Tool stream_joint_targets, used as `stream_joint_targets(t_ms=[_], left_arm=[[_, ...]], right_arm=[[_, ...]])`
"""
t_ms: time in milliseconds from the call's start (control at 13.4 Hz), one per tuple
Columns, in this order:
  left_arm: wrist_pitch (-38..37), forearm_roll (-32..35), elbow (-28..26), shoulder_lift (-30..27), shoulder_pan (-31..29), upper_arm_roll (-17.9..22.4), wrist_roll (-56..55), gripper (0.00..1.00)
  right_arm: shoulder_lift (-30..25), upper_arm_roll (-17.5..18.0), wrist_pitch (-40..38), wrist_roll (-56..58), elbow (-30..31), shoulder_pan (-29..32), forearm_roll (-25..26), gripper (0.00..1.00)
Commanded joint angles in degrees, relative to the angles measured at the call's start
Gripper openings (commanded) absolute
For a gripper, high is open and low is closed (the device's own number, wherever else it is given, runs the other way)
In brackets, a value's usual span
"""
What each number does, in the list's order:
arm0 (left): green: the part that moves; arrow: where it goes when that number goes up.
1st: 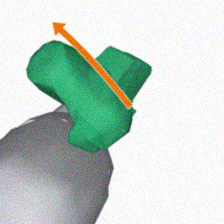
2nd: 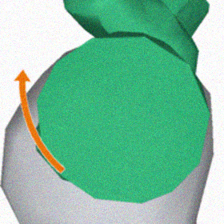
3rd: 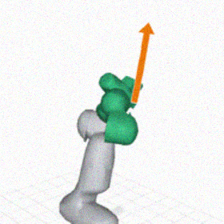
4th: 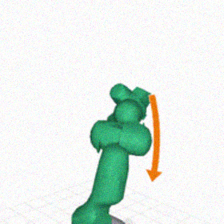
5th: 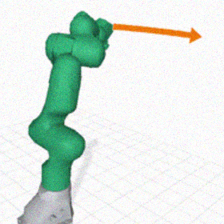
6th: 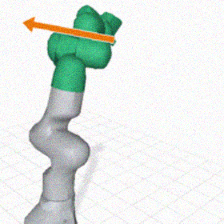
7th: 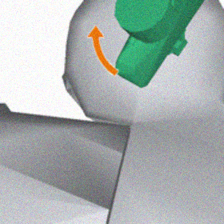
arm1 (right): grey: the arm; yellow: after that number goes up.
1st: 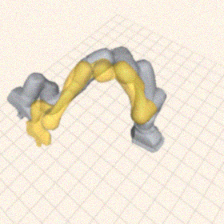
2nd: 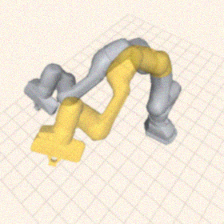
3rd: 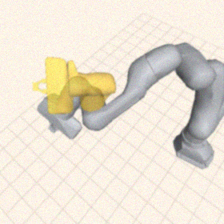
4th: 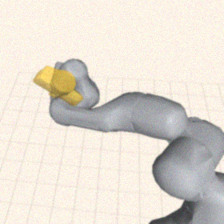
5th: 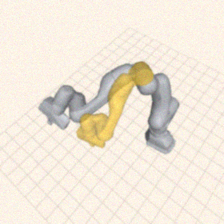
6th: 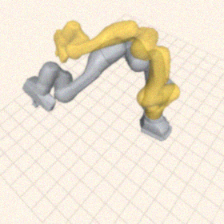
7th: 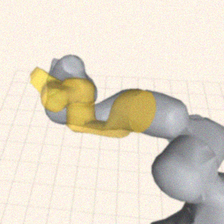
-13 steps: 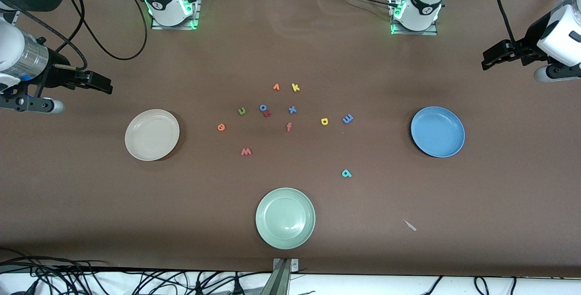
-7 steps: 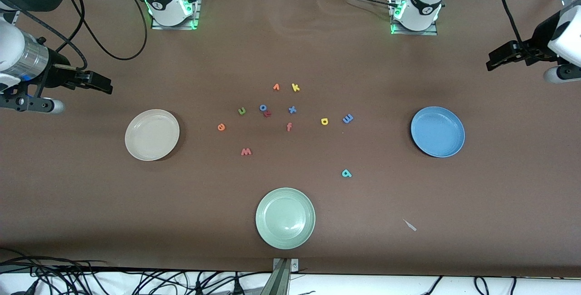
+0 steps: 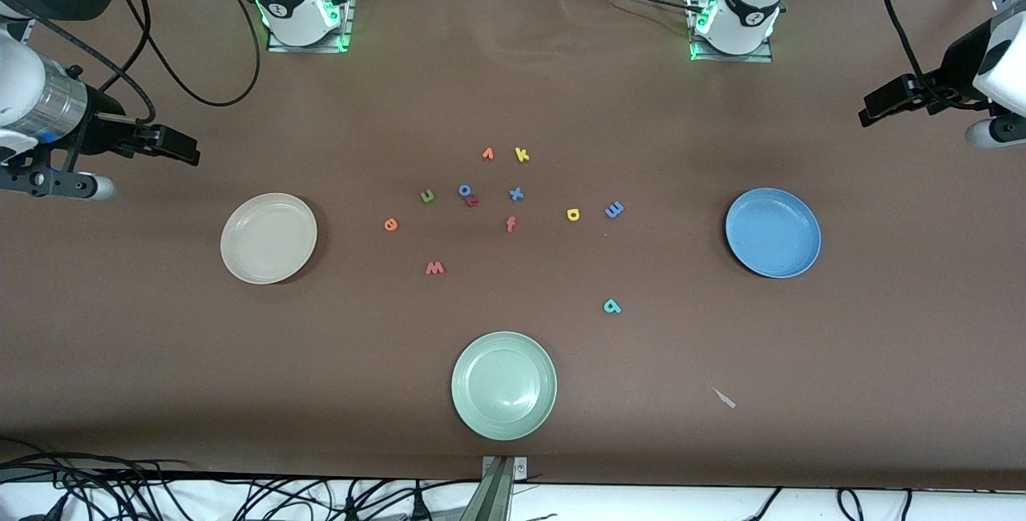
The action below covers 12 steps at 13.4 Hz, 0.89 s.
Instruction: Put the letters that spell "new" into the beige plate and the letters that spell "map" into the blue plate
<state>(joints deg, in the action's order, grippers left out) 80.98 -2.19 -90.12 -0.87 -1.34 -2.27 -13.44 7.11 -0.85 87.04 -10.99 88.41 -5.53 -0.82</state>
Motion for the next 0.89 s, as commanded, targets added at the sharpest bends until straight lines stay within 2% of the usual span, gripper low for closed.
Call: stream_joint_targets(t_ms=[0,373,522,820], left_arm=[[-0.12,-0.54,0.64,0.26,-0.16,-0.28,-0.8,1.0],[-0.12,-0.45,0.64,0.26,-0.16,-0.28,-0.62,1.0],[-0.12,-0.45,0.64,0.26,-0.16,-0.28,-0.62,1.0],[-0.12,-0.45,0.73,0.26,-0.16,-0.28,-0.53,1.0]], right_arm=[[0.09,0.23,-0.56,0.27,0.36,-0.27,-0.33,1.0],[2.29,0.76,-0.47,0.44,-0.61,-2.46,-0.68,1.0],[3.34,1.02,-0.47,0.18,-0.52,-2.73,-2.68,1.0],[8.34,1.02,2.15,-0.96,0.09,-5.97,-4.37,1.0]])
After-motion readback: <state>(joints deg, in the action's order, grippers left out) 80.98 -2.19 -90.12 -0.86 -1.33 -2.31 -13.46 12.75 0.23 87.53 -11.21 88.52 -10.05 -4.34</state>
